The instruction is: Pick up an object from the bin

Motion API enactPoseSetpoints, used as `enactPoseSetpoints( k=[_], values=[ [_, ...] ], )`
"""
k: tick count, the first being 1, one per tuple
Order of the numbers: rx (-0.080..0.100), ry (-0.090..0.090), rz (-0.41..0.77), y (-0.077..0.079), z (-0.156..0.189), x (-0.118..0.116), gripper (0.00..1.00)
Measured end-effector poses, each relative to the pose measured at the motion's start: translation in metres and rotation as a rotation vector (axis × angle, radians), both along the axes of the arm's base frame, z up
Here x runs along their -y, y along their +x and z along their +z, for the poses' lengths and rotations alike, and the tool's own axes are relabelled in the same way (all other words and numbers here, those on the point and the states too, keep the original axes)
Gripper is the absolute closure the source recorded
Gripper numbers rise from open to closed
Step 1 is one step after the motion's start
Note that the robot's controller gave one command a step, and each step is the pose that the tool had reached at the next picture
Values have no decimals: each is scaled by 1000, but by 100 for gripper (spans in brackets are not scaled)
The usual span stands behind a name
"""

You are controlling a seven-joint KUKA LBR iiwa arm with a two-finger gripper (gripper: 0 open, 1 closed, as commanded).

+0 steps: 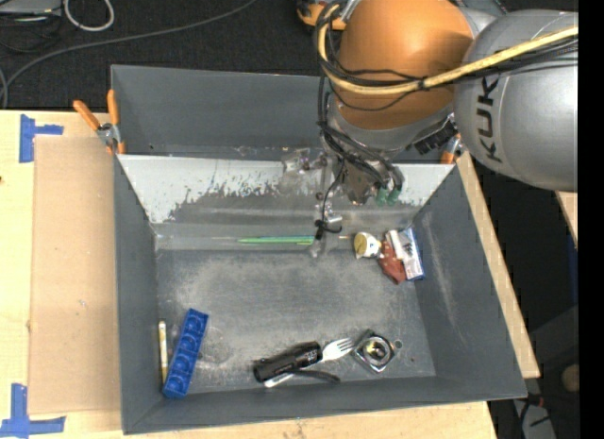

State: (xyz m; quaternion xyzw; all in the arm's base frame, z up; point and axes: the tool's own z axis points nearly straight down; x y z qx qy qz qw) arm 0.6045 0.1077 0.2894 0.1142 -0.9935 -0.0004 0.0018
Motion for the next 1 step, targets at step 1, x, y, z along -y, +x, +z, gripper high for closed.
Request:
enactPoseSetpoints(
  k=[1],
  values=[
    [10, 2, 71, 7, 28, 3, 0]
  ],
)
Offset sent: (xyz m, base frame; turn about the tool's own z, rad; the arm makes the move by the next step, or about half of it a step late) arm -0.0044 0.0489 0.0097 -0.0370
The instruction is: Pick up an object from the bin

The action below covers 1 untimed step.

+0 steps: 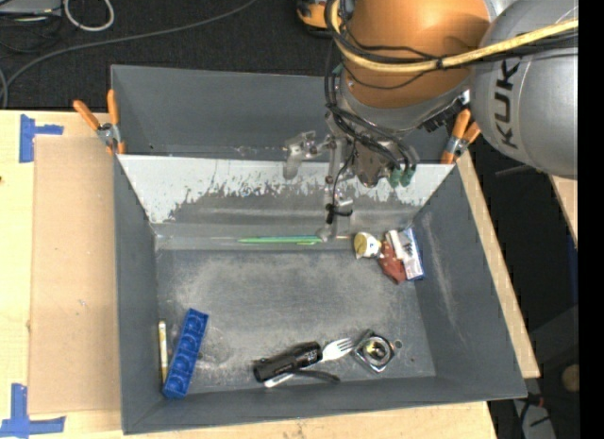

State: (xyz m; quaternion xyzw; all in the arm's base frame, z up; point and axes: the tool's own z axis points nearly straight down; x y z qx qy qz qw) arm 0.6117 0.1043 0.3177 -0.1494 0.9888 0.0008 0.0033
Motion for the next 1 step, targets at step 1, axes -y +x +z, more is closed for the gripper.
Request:
enactPoseSetpoints(
  k=[1],
  values=[
    [-2, 1, -34, -9, -16, -45, 0]
  ],
)
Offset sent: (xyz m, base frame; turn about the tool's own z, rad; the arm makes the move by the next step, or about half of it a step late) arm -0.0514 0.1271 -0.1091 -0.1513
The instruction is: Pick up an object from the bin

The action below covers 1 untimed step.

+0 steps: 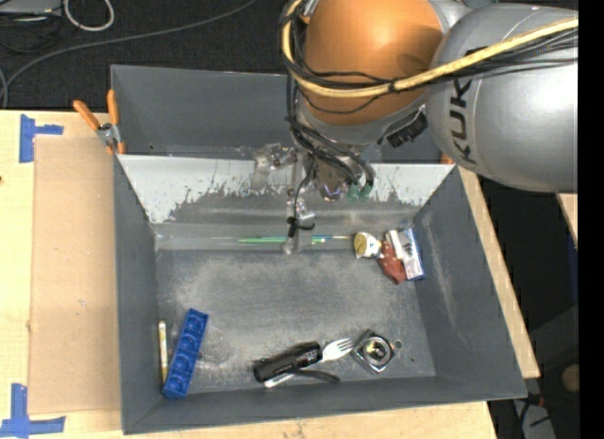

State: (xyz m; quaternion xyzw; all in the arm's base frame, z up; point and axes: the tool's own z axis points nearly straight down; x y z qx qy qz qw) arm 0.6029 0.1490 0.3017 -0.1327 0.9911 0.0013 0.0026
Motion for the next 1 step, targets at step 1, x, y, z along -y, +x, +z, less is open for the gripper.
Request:
enactPoseSetpoints(
  k=[1],
  values=[
    [6, -2, 165, -33, -78, -69, 0]
  ],
)
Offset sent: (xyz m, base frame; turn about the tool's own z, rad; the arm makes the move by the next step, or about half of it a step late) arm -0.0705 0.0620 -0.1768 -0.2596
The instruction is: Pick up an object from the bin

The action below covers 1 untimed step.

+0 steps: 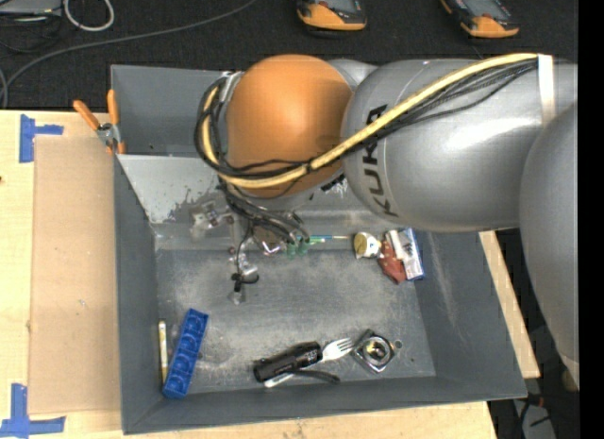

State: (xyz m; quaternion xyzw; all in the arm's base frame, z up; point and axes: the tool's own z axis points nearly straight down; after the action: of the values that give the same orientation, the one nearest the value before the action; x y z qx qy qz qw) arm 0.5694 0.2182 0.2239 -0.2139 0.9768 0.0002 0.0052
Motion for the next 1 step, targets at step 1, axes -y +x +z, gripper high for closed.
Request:
enactPoseSetpoints(
  k=[1],
  values=[
    [4, 2, 80, -29, -83, 2, 0]
  ],
)
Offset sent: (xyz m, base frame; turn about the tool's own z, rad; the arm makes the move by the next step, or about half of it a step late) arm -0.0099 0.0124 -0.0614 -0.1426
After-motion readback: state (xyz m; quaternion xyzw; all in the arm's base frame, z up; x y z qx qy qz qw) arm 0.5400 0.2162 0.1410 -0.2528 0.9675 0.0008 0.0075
